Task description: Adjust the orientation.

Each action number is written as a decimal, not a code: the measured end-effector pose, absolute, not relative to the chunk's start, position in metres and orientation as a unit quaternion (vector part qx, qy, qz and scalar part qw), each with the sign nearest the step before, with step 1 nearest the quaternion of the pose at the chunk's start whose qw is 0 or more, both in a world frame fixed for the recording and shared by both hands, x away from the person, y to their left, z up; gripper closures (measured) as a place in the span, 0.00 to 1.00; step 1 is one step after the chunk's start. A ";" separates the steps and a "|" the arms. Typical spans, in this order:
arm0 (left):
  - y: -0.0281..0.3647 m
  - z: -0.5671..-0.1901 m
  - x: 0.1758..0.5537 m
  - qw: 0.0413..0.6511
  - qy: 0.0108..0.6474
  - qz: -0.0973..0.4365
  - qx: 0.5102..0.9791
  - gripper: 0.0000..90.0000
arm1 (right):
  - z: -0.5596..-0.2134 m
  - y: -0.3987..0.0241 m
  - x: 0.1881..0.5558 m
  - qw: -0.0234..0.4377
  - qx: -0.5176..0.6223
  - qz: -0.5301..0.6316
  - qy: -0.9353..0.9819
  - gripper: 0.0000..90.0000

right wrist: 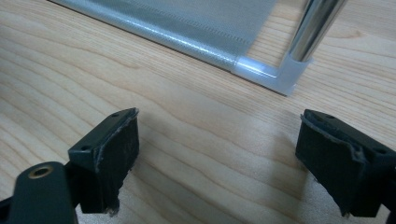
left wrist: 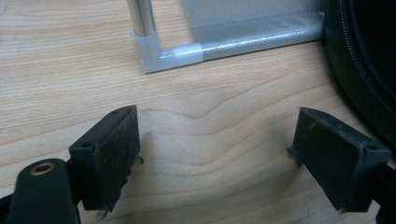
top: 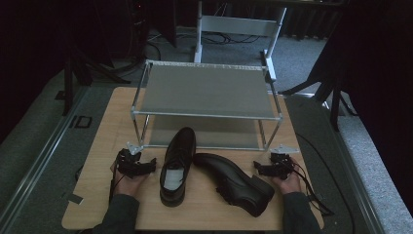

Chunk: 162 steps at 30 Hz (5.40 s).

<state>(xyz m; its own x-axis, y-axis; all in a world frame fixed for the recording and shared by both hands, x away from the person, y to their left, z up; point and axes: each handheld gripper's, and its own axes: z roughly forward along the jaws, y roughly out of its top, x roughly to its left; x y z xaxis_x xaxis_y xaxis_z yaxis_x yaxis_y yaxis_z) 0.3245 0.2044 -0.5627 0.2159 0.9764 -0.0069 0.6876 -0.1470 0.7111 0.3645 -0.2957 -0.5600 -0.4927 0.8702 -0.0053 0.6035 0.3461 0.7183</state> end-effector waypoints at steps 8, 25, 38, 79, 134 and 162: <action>0.211 -0.548 0.313 0.330 0.573 0.228 0.714 0.52 | -0.560 -0.296 0.364 0.197 0.460 0.335 0.798 0.13; 0.196 -0.501 0.277 0.386 0.520 0.218 0.730 0.60 | -0.560 -0.296 0.363 0.197 0.461 0.336 0.798 0.14; 0.182 -0.480 0.257 0.415 0.463 0.180 0.762 0.61 | -0.560 -0.296 0.363 0.197 0.461 0.336 0.797 0.14; 0.170 -0.474 0.236 0.393 0.455 0.210 0.771 0.70 | -0.560 -0.297 0.363 0.198 0.462 0.337 0.796 0.15; 0.140 -0.546 0.240 0.354 0.426 0.111 0.825 1.00 | -0.477 -0.246 0.247 0.196 0.287 0.377 0.859 1.00; 0.120 -0.555 0.240 0.381 0.406 0.063 0.828 0.96 | -0.476 -0.255 0.271 0.205 0.313 0.376 0.847 1.00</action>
